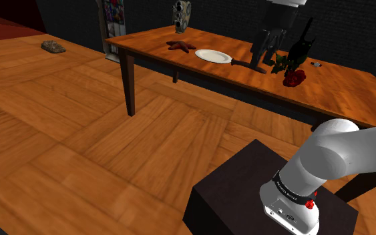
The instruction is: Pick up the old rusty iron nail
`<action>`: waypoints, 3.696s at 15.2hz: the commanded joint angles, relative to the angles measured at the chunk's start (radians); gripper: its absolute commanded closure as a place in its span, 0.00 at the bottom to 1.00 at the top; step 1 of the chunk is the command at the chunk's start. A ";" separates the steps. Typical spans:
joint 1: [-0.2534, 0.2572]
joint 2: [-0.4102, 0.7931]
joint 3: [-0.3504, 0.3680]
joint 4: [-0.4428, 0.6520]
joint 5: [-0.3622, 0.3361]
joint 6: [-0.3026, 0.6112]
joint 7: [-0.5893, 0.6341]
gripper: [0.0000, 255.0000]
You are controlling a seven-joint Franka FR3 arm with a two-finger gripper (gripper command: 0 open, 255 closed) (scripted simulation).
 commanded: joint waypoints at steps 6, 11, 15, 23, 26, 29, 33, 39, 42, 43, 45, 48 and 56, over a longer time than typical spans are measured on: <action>-0.017 0.041 -0.091 -0.034 -0.099 0.083 -0.146 0.00; -0.034 0.114 -0.182 -0.037 -0.186 0.178 -0.284 0.00; -0.044 0.195 -0.253 -0.015 -0.242 0.258 -0.390 0.00; -0.050 0.404 -0.390 0.092 -0.301 0.414 -0.599 0.00; -0.049 0.498 -0.438 0.154 -0.298 0.467 -0.680 0.00; -0.049 0.598 -0.483 0.227 -0.279 0.515 -0.766 0.00; -0.056 0.743 -0.533 0.345 -0.228 0.565 -0.886 0.00; -0.092 0.937 -0.567 0.510 -0.130 0.611 -1.036 0.00; -0.093 0.943 -0.566 0.477 -0.128 0.650 -1.035 0.00; -0.093 0.945 -0.566 0.466 -0.127 0.663 -1.034 0.00; -0.094 0.951 -0.566 0.445 -0.125 0.689 -1.033 0.00; -0.095 0.953 -0.566 0.441 -0.124 0.695 -1.034 1.00; -0.095 0.952 -0.566 0.440 -0.124 0.695 -1.034 1.00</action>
